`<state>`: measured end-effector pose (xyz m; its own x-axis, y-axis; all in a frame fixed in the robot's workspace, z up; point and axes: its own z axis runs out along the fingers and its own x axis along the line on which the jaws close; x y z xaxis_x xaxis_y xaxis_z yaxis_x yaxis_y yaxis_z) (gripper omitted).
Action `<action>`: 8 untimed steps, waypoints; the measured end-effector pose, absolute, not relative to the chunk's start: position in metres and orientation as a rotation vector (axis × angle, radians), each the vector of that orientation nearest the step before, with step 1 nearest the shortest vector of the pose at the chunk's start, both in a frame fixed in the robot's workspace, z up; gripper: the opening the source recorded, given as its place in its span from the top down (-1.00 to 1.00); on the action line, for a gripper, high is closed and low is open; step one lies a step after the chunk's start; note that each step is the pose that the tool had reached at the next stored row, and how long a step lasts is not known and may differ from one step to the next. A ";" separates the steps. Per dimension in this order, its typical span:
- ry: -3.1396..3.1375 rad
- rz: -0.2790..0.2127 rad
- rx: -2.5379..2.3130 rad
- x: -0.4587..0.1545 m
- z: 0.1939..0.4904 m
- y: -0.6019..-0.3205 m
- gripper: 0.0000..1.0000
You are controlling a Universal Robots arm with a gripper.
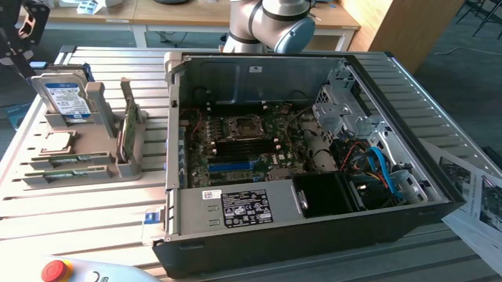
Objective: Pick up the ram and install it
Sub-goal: 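Pick up the ram and move it above insertion slot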
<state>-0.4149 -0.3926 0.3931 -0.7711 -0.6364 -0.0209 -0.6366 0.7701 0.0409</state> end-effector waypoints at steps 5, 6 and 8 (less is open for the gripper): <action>2.911 0.072 -1.167 -0.415 0.393 -0.393 0.80; 2.903 0.072 -1.188 -0.415 0.393 -0.393 0.80; 2.886 0.071 -1.230 -0.415 0.393 -0.393 0.80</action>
